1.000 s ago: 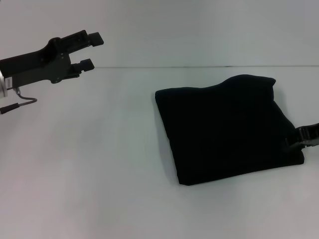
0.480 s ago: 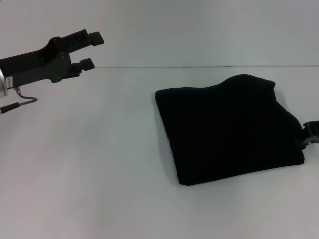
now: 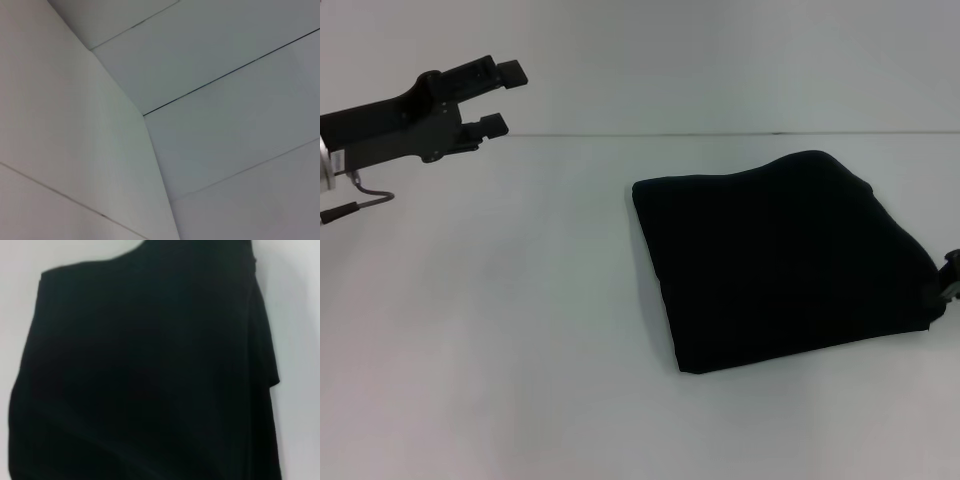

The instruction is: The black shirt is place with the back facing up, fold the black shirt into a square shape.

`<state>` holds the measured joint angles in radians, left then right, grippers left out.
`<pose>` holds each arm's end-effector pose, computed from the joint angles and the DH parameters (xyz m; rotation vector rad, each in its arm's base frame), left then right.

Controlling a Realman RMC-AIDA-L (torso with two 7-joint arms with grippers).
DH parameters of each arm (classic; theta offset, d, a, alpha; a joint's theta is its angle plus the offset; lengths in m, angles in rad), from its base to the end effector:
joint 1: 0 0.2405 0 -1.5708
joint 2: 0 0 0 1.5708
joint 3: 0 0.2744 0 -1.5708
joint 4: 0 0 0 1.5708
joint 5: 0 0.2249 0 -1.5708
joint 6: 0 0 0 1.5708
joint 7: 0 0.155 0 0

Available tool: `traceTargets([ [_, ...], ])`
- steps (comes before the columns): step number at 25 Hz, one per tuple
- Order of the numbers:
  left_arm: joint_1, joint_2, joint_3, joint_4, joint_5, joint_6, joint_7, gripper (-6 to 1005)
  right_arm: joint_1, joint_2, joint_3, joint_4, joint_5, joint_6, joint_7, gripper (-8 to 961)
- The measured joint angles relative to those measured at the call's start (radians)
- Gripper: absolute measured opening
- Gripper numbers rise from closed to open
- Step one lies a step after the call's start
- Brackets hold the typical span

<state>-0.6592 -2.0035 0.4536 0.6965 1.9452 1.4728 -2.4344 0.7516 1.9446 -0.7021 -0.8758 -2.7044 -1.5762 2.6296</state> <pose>-0.2584 0.4249 0.0663 -2.0428 -1.7925 -1.1668 0.2926 0.4146 0.0675 -2.1355 1.7433 -0.1503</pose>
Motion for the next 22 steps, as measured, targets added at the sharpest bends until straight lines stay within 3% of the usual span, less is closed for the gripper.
traceTargets([
  [6, 0.002, -0.002, -0.001, 0.0, 0.0, -0.001, 0.0, 927, 0.012, -0.005, -0.028, 0.028, -0.031, 0.04, 0.01, 21],
  [12, 0.003, -0.004, -0.001, -0.001, 0.0, -0.003, 0.0, 927, 0.035, 0.001, -0.033, 0.03, -0.183, 0.12, 0.078, 27],
  [22, 0.009, -0.004, -0.001, -0.002, -0.001, -0.002, 0.0, 926, 0.043, 0.006, 0.001, -0.038, -0.173, 0.156, 0.088, 264],
])
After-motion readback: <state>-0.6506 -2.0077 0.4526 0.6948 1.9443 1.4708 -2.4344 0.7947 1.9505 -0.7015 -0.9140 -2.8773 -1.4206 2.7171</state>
